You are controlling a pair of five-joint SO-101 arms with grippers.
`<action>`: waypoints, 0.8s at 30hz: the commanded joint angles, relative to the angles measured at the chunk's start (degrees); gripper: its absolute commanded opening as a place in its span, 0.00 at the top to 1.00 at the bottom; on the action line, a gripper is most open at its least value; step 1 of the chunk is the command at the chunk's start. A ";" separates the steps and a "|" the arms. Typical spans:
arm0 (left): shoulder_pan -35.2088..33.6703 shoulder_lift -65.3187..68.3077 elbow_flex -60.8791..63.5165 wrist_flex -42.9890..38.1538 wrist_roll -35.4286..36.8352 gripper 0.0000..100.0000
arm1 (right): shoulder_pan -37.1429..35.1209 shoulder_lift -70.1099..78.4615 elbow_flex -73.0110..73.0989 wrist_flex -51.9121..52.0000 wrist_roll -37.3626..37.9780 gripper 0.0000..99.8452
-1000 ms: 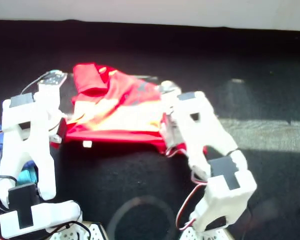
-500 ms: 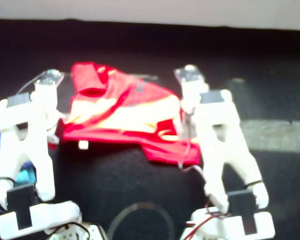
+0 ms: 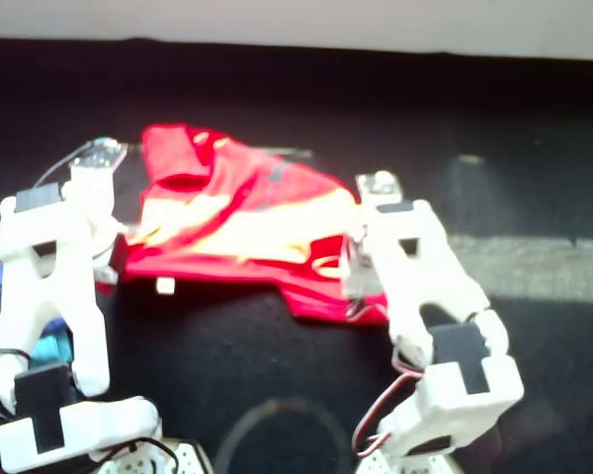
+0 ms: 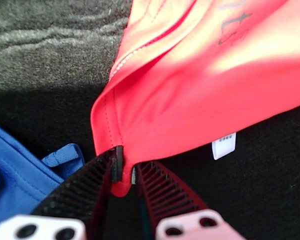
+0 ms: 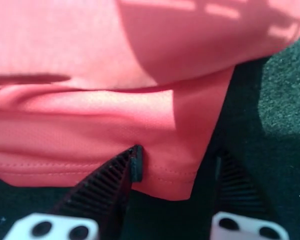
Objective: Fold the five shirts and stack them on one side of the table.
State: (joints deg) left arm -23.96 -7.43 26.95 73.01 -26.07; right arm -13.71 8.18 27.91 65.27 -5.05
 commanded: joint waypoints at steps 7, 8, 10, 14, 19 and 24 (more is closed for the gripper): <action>-0.22 -2.42 -0.40 -0.26 -0.35 0.99 | 0.75 0.22 -1.71 1.54 -0.18 1.00; -0.22 -2.42 -0.40 -0.26 -0.35 0.99 | 0.75 0.13 -1.71 1.71 -0.18 0.98; -0.22 -2.42 -0.40 -0.26 -0.35 0.99 | 1.19 -0.40 -1.80 1.71 -0.18 1.00; -0.31 -2.42 -0.40 -0.26 -0.35 0.99 | 3.47 -7.43 -1.63 1.80 -0.09 0.99; -0.04 -3.12 -0.84 -0.26 -0.26 0.99 | 8.31 -22.46 -1.45 1.80 6.86 0.99; 0.31 -10.68 -2.24 3.78 0.00 0.99 | 13.93 -34.51 -1.80 4.26 11.08 0.99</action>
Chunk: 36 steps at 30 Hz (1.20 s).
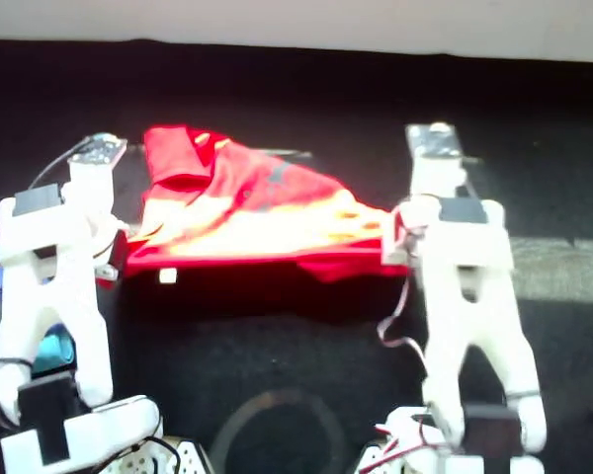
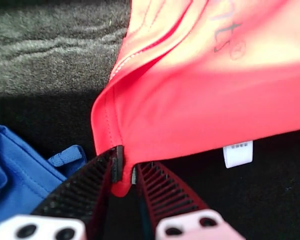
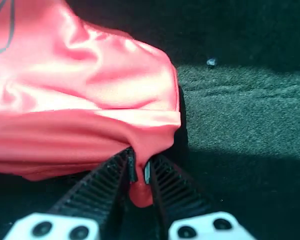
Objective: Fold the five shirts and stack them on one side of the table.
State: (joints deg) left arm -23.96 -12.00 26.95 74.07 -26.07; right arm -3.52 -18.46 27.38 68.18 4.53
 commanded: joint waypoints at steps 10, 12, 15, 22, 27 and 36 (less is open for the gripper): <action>7.43 -32.75 -13.23 9.67 -0.18 0.99 | 4.97 -17.10 -15.08 -2.59 1.49 0.99; 7.78 -36.62 -14.90 9.49 -0.26 0.99 | 5.14 -17.10 -19.12 -3.38 1.58 0.99; 7.52 -41.19 -16.48 7.47 -0.09 0.99 | 5.14 -17.19 -26.07 -3.56 1.58 0.99; 7.43 -48.57 -20.79 4.04 -0.09 0.99 | 5.05 -17.10 -46.02 1.80 6.33 0.99; 7.43 -50.86 -23.87 3.96 -0.09 0.99 | 5.23 -17.19 -53.67 6.02 9.67 0.99; 7.43 -51.03 -24.40 3.87 0.00 0.99 | 5.32 -17.27 -67.12 6.55 10.02 0.99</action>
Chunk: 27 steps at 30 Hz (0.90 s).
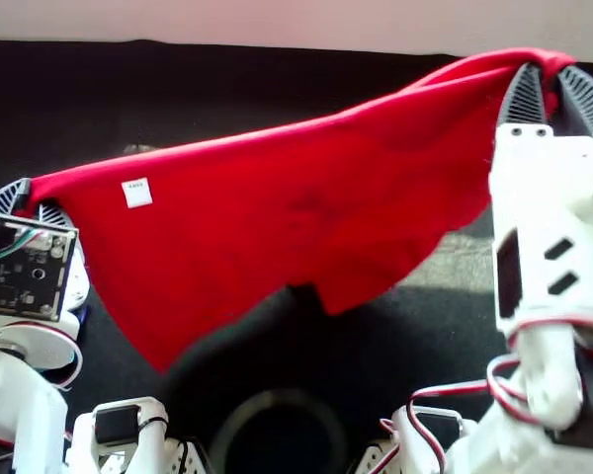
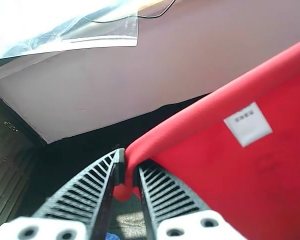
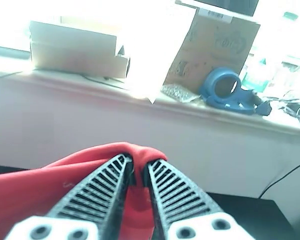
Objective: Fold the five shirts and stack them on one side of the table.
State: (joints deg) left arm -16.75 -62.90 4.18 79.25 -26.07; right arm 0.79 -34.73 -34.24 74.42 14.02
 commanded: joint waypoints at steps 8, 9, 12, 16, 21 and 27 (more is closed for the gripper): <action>0.22 -0.22 -8.92 -1.67 0.00 0.99 | 1.01 -1.01 -20.62 9.45 7.12 0.99; 0.22 -0.22 -9.71 -1.67 0.00 0.99 | 1.01 -1.01 -21.76 10.33 7.74 0.99; 0.22 -0.22 -12.26 -1.67 0.09 0.99 | 1.01 -1.01 -24.57 12.44 8.53 0.99; 0.22 -0.22 -14.02 -1.58 0.97 0.99 | 1.01 -1.01 -26.77 14.46 8.53 0.99; 0.22 -0.22 -15.60 3.69 2.11 0.99 | 1.01 -1.01 -30.20 16.57 8.53 0.99; 0.22 -0.22 -17.71 11.78 2.02 0.99 | 1.01 -1.01 -35.91 18.86 9.14 0.99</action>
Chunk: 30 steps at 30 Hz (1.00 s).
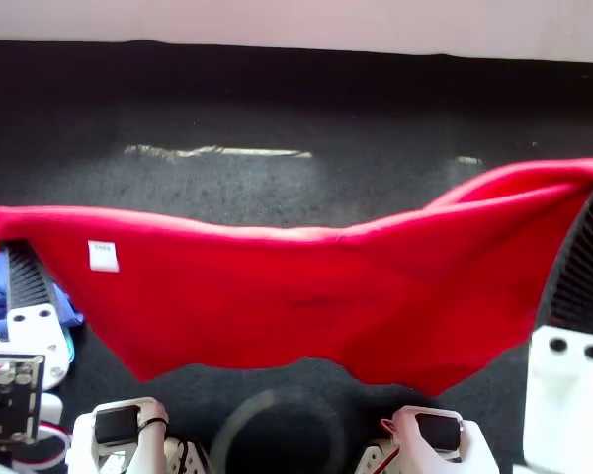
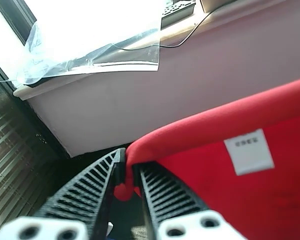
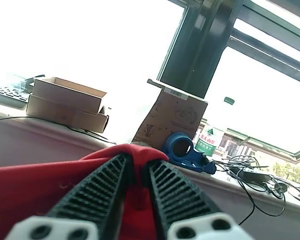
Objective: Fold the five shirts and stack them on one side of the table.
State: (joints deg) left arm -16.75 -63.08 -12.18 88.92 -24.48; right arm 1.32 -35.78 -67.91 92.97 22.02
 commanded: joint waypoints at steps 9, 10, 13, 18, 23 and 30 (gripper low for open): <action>0.22 -0.13 -1.45 2.64 0.53 0.99 | 0.48 -0.13 -4.00 0.66 4.57 0.99; 0.22 -0.66 -1.45 2.64 0.53 0.99 | 0.48 -0.75 -3.91 0.66 4.40 0.99; 0.22 -4.62 -0.75 2.73 0.53 0.99 | 0.48 -3.82 -3.47 1.10 4.31 0.99; 0.13 -10.68 1.36 2.73 0.53 0.99 | 0.48 -7.08 -3.38 4.35 4.31 0.99; 0.13 -11.65 9.54 2.20 0.44 0.99 | 0.40 -7.08 -0.57 4.44 4.31 0.99; 0.13 -11.56 25.71 -10.29 0.35 0.99 | 0.04 -7.08 25.36 -5.14 4.13 0.99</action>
State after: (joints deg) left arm -16.75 -74.86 7.87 84.53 -24.48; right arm 1.23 -43.16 -54.81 92.97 25.98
